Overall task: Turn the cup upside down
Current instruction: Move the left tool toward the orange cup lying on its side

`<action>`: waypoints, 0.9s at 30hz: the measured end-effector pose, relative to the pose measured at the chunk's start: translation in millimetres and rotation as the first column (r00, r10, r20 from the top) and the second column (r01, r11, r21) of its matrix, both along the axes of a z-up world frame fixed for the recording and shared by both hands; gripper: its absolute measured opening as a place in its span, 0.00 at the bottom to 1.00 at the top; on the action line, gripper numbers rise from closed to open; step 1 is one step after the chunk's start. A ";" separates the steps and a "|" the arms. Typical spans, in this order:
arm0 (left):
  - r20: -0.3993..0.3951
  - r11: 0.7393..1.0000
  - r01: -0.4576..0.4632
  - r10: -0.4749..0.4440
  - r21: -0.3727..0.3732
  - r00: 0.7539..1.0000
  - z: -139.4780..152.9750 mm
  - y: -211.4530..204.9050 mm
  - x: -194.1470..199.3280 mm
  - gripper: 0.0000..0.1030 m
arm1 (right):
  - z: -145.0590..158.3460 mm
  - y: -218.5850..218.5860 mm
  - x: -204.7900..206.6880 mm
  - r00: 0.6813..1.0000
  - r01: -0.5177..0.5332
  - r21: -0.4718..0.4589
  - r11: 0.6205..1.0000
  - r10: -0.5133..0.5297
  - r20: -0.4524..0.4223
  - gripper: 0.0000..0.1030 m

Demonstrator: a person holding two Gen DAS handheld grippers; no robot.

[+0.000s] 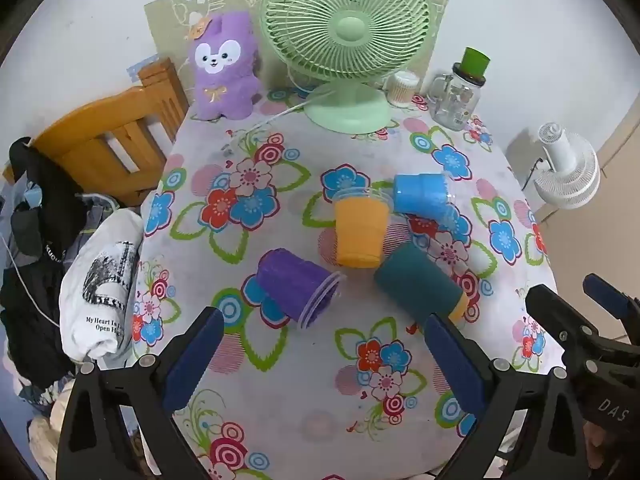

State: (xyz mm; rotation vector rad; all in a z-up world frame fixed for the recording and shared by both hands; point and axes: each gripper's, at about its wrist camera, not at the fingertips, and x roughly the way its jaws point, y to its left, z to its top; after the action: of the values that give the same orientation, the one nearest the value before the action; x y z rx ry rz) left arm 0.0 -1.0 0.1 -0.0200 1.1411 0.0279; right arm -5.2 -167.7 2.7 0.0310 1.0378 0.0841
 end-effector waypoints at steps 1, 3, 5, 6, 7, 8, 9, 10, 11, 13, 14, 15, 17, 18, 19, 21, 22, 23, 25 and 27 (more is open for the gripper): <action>0.002 1.000 0.003 -0.003 0.004 1.000 0.1 -1.5 0.0 0.98 | 0.0 0.1 0.0 1.000 0.000 -0.003 1.000 0.000 -0.002 1.00; 0.010 1.000 0.001 -0.001 -0.006 1.000 -1.3 -1.4 -1.5 0.98 | -0.1 0.1 0.1 1.000 -0.001 -0.001 1.000 0.001 -0.002 1.00; 0.004 1.000 -0.001 0.001 -0.023 1.000 0.2 0.7 -1.0 0.98 | -0.1 0.1 0.1 1.000 0.001 -0.003 1.000 -0.001 -0.005 1.00; 0.000 1.000 0.004 -0.004 -0.026 1.000 1.0 1.3 -0.7 0.98 | -0.1 0.1 0.1 1.000 0.000 -0.002 1.000 0.000 -0.004 1.00; -0.006 1.000 0.007 -0.007 -0.025 1.000 0.2 2.8 0.9 0.98 | 0.0 0.1 0.2 1.000 0.001 -0.001 1.000 -0.001 -0.004 1.00; -0.011 1.000 0.008 -0.008 -0.025 1.000 0.3 4.0 3.0 0.98 | 0.1 0.1 0.2 1.000 0.004 -0.001 1.000 -0.004 -0.004 1.00; -0.007 1.000 0.007 -0.007 -0.022 1.000 1.1 4.4 2.1 0.98 | 0.2 0.1 0.3 1.000 0.006 -0.001 1.000 -0.006 -0.003 1.00; -0.007 1.000 0.010 -0.010 -0.010 1.000 2.4 4.5 2.2 0.98 | 1.3 -0.1 1.4 1.000 0.007 -0.001 1.000 -0.007 -0.003 1.00; -0.014 1.000 0.012 -0.012 -0.015 1.000 0.6 0.4 3.7 0.98 | 1.5 0.0 1.7 1.000 0.009 -0.001 1.000 -0.009 -0.003 1.00; -0.017 1.000 0.012 -0.012 -0.024 1.000 0.1 -0.4 4.1 0.98 | 0.8 1.3 2.6 1.000 0.007 -0.002 1.000 -0.007 -0.001 1.00; -0.017 1.000 0.012 -0.013 -0.024 1.000 0.3 -0.4 4.4 0.98 | 0.7 2.7 0.8 1.000 0.002 -0.004 1.000 -0.002 0.003 1.00; -0.017 1.000 0.015 -0.015 -0.023 1.000 0.4 -0.4 4.8 0.98 | 0.8 4.0 -1.2 1.000 -0.002 -0.009 1.000 0.002 0.007 1.00; -0.023 1.000 0.014 -0.015 -0.023 1.000 -0.9 0.0 5.8 0.98 | 0.6 1.9 0.0 1.000 -0.009 -0.013 1.000 0.009 0.006 1.00; -0.025 1.000 0.013 -0.014 -0.026 1.000 -1.3 0.2 6.4 0.97 | 0.6 2.4 0.0 1.000 -0.011 -0.016 1.000 0.011 0.004 1.00; -0.026 1.000 0.013 -0.013 -0.027 1.000 -2.0 0.1 7.5 0.97 | 0.6 2.4 -0.1 1.000 -0.012 -0.016 1.000 0.012 0.004 1.00; -0.026 1.000 0.013 -0.014 -0.025 1.000 -2.4 0.1 7.9 0.97 | 0.2 3.1 0.2 1.000 -0.011 -0.015 1.000 0.011 0.003 1.00; -0.026 1.000 0.013 -0.014 -0.023 1.000 -2.6 0.3 8.0 0.97 | -0.1 3.6 0.6 1.000 -0.011 -0.016 1.000 0.011 0.001 1.00; -0.026 1.000 0.014 -0.014 -0.024 1.000 -2.7 0.9 8.4 0.97 | -0.4 3.3 0.1 1.000 -0.012 -0.016 1.000 0.012 0.003 1.00; -0.025 1.000 0.014 -0.014 -0.026 1.000 -3.1 -0.3 8.1 0.97 | -0.5 3.3 0.3 1.000 -0.012 -0.015 1.000 0.012 0.002 1.00; -0.023 1.000 0.013 -0.013 -0.023 1.000 -3.4 -0.3 8.5 0.97 | -0.4 3.5 0.3 1.000 -0.014 -0.016 1.000 0.014 0.003 1.00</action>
State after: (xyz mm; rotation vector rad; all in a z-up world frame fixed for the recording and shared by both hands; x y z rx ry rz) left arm 8.5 -1.3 -3.3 -0.0327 1.1646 0.0035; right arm -5.0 -164.2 2.2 0.0088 1.0353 0.0881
